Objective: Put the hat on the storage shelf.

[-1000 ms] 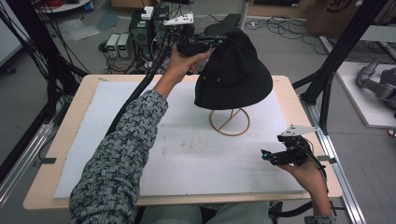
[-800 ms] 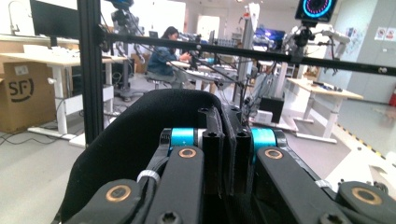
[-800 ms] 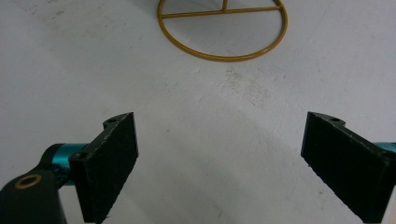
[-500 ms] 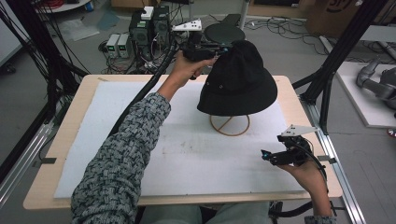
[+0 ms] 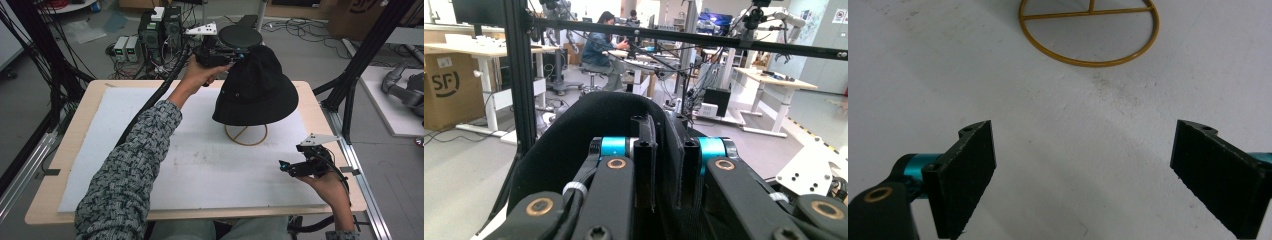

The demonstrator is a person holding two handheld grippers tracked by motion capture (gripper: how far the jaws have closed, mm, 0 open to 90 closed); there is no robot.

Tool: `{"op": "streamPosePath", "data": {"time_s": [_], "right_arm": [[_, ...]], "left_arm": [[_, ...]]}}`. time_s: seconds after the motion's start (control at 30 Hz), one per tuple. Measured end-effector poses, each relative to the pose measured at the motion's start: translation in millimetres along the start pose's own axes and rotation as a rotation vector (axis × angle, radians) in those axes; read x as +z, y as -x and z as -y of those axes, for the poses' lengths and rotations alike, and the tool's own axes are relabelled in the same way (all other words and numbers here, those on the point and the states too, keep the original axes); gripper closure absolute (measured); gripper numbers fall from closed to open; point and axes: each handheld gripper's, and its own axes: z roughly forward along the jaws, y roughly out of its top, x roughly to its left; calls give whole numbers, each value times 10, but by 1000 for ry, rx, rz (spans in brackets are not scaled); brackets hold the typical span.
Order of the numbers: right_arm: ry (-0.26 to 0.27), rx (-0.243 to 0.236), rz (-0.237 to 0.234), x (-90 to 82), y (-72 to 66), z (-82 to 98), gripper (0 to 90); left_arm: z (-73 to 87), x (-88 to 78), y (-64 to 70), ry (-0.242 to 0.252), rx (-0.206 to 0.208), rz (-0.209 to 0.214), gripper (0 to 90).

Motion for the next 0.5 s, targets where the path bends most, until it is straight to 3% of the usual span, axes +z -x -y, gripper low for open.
{"op": "streamPosePath", "data": {"time_s": [0.23,0.5], "right_arm": [[-4,1,0,9,2,0,106],[-3,1,-3,15,-4,-4,106]], "left_arm": [[27,-12,7,-3,-3,12,818],[69,-10,-32,-21,-27,-1,734]]}}
